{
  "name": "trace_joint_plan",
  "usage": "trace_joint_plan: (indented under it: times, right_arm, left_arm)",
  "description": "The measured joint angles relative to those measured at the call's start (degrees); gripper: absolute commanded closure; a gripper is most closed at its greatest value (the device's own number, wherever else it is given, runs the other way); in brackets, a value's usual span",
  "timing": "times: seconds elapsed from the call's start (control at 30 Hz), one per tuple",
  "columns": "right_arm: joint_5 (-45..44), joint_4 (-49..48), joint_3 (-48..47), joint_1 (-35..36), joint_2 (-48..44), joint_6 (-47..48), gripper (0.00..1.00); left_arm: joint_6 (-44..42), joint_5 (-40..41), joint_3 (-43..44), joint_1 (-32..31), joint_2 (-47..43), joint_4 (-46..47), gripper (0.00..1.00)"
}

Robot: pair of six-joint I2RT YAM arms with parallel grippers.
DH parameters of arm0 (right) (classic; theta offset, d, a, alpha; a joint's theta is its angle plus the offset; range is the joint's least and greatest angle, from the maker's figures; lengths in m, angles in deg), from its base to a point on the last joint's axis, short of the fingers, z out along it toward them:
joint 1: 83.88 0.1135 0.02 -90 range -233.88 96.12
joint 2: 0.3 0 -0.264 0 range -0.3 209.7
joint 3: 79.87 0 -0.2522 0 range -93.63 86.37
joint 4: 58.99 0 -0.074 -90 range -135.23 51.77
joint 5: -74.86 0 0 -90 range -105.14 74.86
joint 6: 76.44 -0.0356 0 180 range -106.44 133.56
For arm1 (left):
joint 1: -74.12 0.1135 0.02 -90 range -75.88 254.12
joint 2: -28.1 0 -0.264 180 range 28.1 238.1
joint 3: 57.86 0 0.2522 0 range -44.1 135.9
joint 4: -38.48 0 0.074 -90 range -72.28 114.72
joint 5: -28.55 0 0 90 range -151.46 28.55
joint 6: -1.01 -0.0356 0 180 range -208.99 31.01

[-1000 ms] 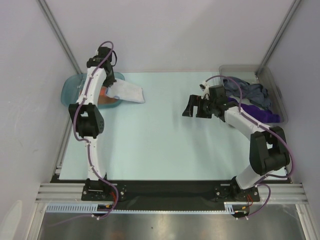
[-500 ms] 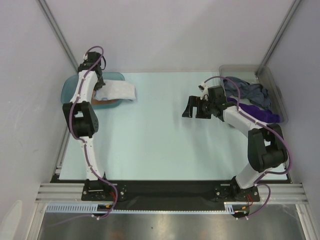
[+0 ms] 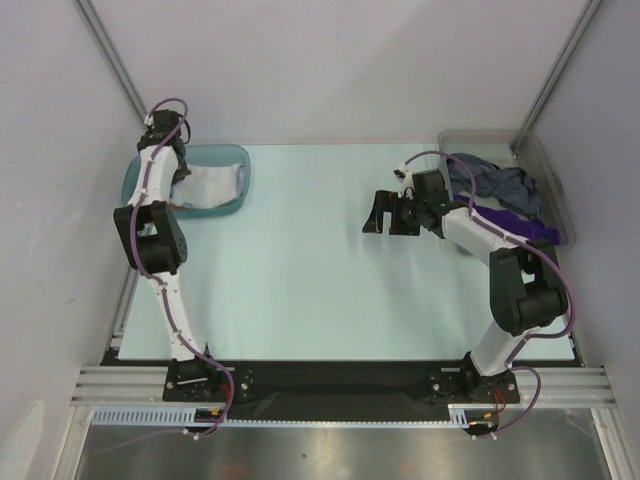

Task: Fold and stack the towels
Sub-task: Neatly place the folded towel into the bin

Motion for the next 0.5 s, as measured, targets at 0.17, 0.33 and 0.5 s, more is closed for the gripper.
trace_joint_plan:
  times: [0.17, 0.33, 0.5]
  right_arm:
    - [0.0, -0.1, -0.9, 0.0, 0.5, 0.5, 0.0]
    - [0.0, -0.1, -0.9, 0.0, 1.7, 0.6, 0.0]
    - [0.2, -0.1, -0.9, 0.0, 3.5, 0.6, 0.0]
  left_arm:
    - [-1.9, 0.4, 0.3, 1.1, 0.9, 0.6, 1.0]
    - [-3.2, 0.6, 1.1, 1.9, 2.2, 0.7, 0.95]
    - [-4.3, 4.0, 3.4, 2.1, 4.7, 0.4, 0.44]
